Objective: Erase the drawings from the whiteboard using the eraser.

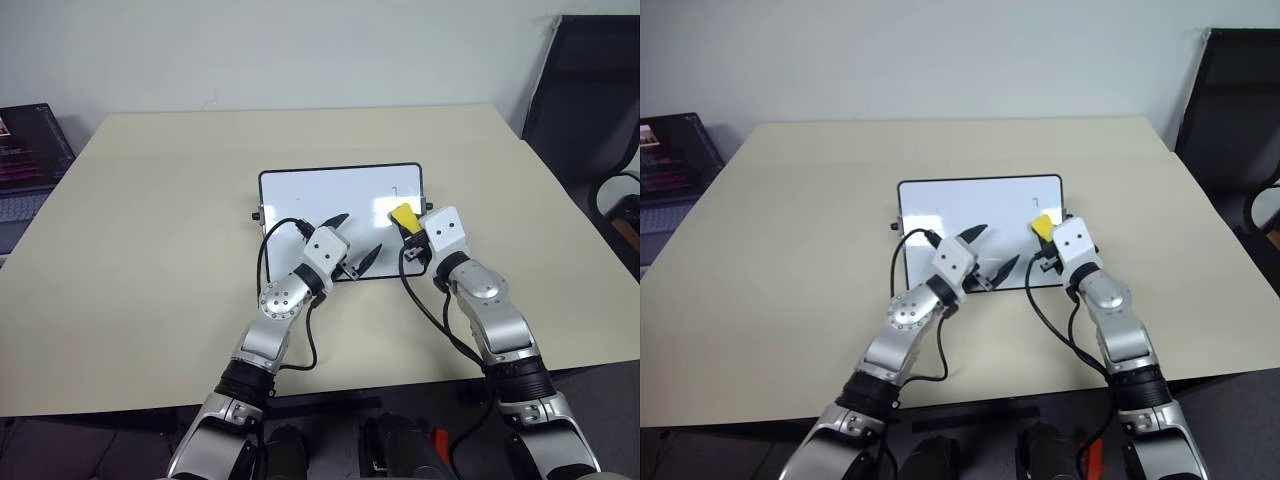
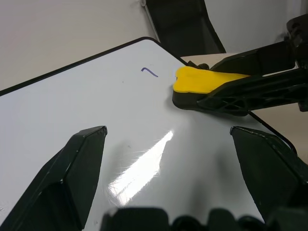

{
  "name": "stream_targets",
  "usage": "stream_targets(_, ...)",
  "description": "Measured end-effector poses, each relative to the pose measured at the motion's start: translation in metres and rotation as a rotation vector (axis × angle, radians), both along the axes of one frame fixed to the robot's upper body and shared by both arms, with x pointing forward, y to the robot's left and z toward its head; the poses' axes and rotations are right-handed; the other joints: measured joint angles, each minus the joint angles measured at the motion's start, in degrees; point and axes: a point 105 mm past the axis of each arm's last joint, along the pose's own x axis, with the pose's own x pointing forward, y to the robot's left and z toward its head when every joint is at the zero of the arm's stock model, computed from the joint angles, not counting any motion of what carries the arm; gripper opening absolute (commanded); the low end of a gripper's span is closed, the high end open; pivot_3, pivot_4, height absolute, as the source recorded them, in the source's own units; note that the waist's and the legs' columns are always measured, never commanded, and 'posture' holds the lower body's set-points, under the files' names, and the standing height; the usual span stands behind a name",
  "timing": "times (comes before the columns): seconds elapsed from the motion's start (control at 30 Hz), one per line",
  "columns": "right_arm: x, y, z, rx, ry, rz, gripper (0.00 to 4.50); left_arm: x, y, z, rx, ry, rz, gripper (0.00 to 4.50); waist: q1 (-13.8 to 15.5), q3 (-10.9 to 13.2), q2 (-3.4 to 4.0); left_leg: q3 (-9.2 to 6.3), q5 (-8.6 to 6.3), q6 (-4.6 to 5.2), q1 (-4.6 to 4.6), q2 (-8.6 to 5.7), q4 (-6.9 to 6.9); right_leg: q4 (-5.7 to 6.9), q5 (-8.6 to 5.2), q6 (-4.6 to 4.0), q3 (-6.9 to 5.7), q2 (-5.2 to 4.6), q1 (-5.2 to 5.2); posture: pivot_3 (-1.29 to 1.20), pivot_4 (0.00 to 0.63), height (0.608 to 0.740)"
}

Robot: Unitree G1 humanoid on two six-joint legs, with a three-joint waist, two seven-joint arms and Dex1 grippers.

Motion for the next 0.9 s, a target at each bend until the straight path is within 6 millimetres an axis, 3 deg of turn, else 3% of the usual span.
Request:
stream_targets(0.4,0.027,0.013,0.031,-0.003,-0.119,-0.007,1.22,-0.001,-0.002,0.000,0.000,0.001,-0.010,4.50,0.0,0.0,0.00,0.02,0.01,0.01,-0.05,0.00,-0.05,-0.13,0.02,-0.01,0.02,0.00,-0.10,0.00,0.150,0.740)
stream_targets(0.7,0.032,0.014,0.030,-0.022,-0.088,-0.021,1.22,0.000,0.002,0.000,0.001,0.003,0.003,4.50,0.1,0.0,0.01,0.01,0.02,0.02,0.02,0.01,0.00,0.03,0.03,-0.01,0.01,0.00,-0.01,0.00,0.150,0.740)
stream_targets(0.9,0.023,0.009,0.023,-0.020,-0.059,-0.039,1.22,-0.001,0.003,0.004,-0.003,-0.010,0.004,4.50,0.1,0.0,0.02,0.00,0.02,0.03,0.01,0.00,0.00,0.00,0.03,-0.01,0.02,0.00,-0.01,0.00,0.150,0.740)
